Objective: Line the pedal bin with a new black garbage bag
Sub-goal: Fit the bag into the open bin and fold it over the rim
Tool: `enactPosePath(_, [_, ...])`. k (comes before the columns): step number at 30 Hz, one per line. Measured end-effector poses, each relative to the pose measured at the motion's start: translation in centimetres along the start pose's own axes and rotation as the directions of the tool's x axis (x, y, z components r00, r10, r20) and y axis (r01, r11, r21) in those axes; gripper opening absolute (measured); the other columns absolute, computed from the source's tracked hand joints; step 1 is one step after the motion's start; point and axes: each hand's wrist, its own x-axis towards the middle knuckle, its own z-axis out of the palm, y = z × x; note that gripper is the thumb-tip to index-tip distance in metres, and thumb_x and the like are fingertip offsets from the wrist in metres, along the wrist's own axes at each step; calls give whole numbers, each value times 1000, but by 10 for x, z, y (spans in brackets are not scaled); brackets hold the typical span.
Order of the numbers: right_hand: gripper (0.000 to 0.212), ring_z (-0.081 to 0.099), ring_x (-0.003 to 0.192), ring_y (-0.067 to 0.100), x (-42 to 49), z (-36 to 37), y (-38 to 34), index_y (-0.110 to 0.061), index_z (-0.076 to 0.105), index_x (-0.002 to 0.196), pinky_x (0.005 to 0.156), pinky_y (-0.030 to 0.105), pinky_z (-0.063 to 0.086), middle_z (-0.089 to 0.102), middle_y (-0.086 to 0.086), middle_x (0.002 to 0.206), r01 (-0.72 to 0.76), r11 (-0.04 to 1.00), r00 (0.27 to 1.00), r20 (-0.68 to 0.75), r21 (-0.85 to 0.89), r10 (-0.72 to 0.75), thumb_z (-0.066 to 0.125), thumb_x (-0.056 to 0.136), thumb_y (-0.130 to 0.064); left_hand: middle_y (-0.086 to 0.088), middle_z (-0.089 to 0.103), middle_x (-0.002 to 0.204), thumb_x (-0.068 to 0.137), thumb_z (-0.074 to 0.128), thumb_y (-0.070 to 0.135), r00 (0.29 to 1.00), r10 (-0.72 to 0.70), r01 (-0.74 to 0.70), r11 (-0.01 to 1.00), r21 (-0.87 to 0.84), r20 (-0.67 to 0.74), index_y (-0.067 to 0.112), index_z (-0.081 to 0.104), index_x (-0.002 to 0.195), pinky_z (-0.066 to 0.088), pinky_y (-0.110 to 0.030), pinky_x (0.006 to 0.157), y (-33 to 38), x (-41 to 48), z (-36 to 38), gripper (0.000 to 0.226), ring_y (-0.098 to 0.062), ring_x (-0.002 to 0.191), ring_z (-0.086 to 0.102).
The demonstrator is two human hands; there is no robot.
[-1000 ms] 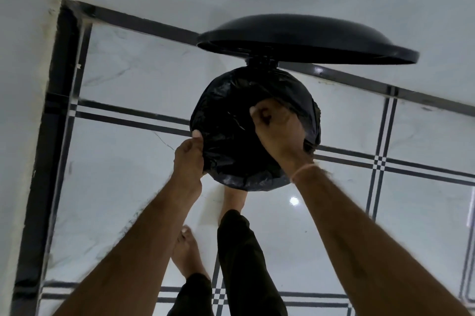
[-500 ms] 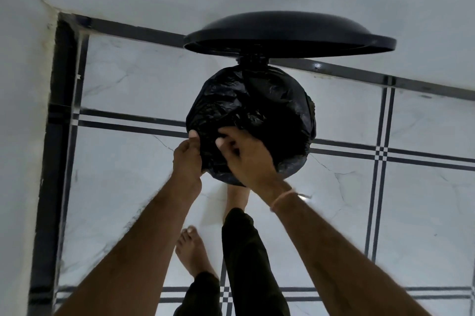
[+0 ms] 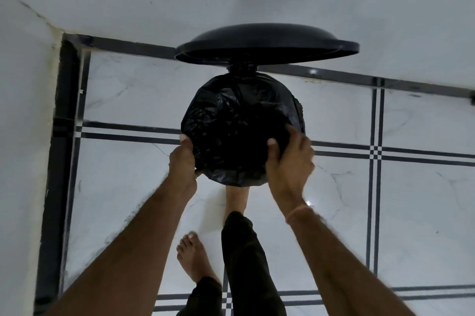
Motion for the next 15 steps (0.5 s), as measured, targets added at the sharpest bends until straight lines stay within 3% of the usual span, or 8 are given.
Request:
enactPosePath(2, [53, 46, 140, 36, 18, -4, 13, -10, 47, 153, 114, 52, 41, 49, 14, 152, -273, 937, 961, 27, 217, 274, 56, 106, -33, -2, 68, 131, 111, 36, 50, 1000, -11, 11, 1000, -18, 0, 19, 60, 141, 56, -33, 75, 2, 0, -2, 50, -24, 123, 63])
enactPosePath(4, [46, 56, 132, 31, 37, -3, 18, -5, 54, 147, 112, 42, 48, 58, 13, 143, -488, 694, 864, 183, 530, 468, 53, 108, -31, 1, 71, 121, 110, 46, 44, 1000, -18, 18, 1000, -22, -6, 21, 65, 129, 54, -33, 70, 2, 2, -6, 36, -22, 117, 65])
enactPosePath(6, [37, 63, 106, 22, 51, -2, 22, -1, 63, 128, 91, 33, 55, 65, 7, 117, -578, 414, 778, 321, 704, 539, 52, 108, -30, 0, 72, 116, 107, 55, 38, 999, -44, 43, 998, -39, -22, 20, 67, 121, 54, -33, 70, 1, 5, -9, 26, -19, 110, 68])
enactPosePath(8, [29, 60, 84, 17, 60, -2, 29, -6, 65, 106, 74, 29, 53, 63, 3, 98, -616, 281, 728, 395, 736, 561, 53, 108, -33, -2, 73, 112, 105, 59, 35, 997, -68, 65, 996, -63, -41, 17, 68, 120, 55, -33, 72, -2, 9, -11, 24, -17, 100, 69])
enactPosePath(10, [32, 57, 72, 13, 62, -5, 34, -12, 64, 95, 66, 25, 51, 61, -1, 87, -665, 206, 687, 480, 717, 546, 54, 109, -38, -2, 74, 105, 105, 60, 33, 996, -72, 68, 995, -68, -51, 14, 68, 125, 56, -33, 73, -2, 12, -12, 29, -15, 93, 69])
enactPosePath(12, [38, 53, 64, 11, 62, -8, 38, -14, 63, 90, 61, 22, 48, 59, -3, 80, -703, 198, 668, 539, 683, 513, 51, 110, -44, -2, 73, 107, 106, 58, 33, 996, -64, 61, 996, -60, -56, 14, 67, 130, 56, -34, 76, -3, 13, -11, 32, -15, 94, 69])
enactPosePath(15, [45, 62, 84, 16, 64, -12, 37, -13, 65, 113, 68, 32, 51, 67, 0, 99, -773, 223, 615, 616, 593, 492, 42, 110, -52, -2, 72, 116, 108, 51, 42, 998, -51, 49, 998, -39, -27, 17, 65, 133, 56, -34, 74, -1, 10, -10, 38, -16, 100, 69])
